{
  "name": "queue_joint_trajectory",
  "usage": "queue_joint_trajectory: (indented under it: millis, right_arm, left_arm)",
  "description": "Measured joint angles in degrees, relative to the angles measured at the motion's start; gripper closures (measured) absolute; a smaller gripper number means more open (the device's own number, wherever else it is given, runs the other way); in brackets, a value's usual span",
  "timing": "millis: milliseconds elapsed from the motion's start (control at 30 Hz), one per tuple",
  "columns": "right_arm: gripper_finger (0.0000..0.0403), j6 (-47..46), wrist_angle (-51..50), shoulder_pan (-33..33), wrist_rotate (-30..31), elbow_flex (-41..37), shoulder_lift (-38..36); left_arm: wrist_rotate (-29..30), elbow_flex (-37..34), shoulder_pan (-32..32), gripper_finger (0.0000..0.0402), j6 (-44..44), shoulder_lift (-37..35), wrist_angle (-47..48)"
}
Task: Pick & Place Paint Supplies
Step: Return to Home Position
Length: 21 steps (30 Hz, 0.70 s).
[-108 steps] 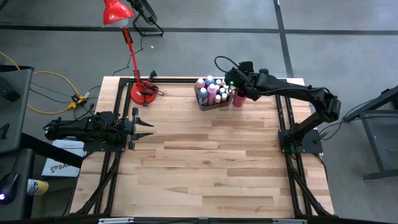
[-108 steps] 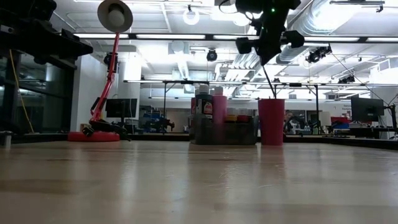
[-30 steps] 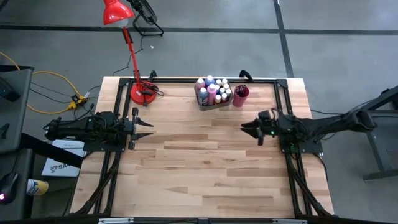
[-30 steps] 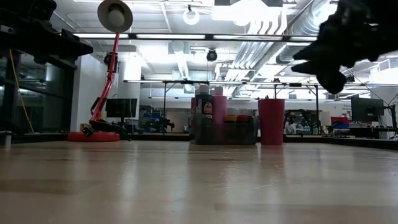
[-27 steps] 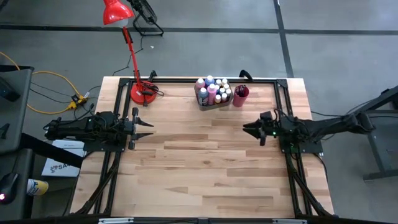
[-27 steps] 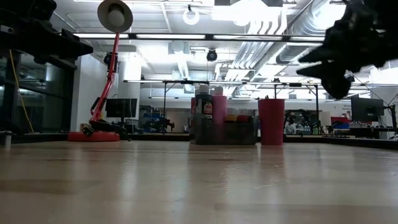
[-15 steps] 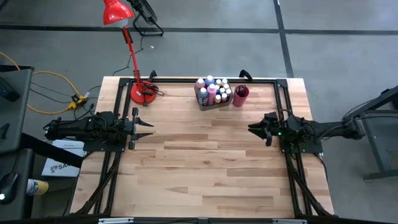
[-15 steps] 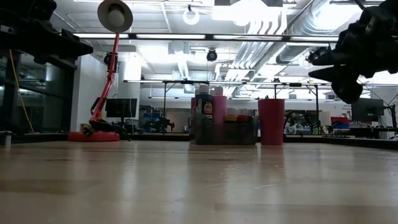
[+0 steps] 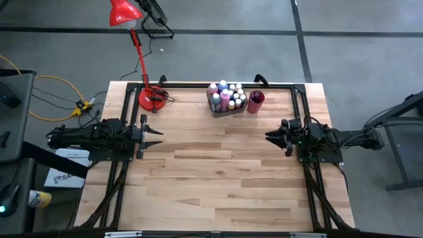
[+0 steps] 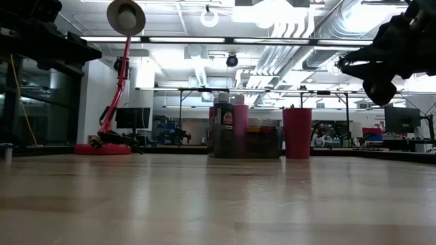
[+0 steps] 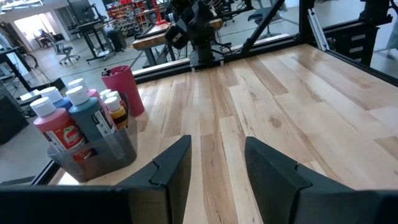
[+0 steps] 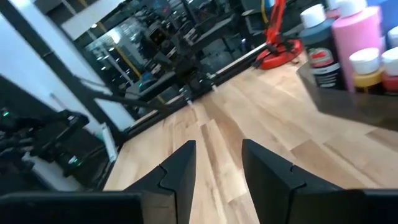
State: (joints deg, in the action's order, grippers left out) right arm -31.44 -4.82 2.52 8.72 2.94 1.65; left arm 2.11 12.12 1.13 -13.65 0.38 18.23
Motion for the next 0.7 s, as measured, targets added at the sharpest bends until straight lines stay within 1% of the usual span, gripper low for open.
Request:
queue_joint_trajectory:
  millis: [100,700]
  right_arm:
    - [0.0279,0.02,-0.08,0.00,-1.76,0.00,0.15]
    - [0.0279,0.02,0.37,0.00,-1.45,-0.09,0.15]
  left_arm:
    - [0.00,0.00,-0.01,0.0256,0.00,0.00,0.01]
    - [0.00,0.00,0.01,0.0256,0.00,0.00,0.00]
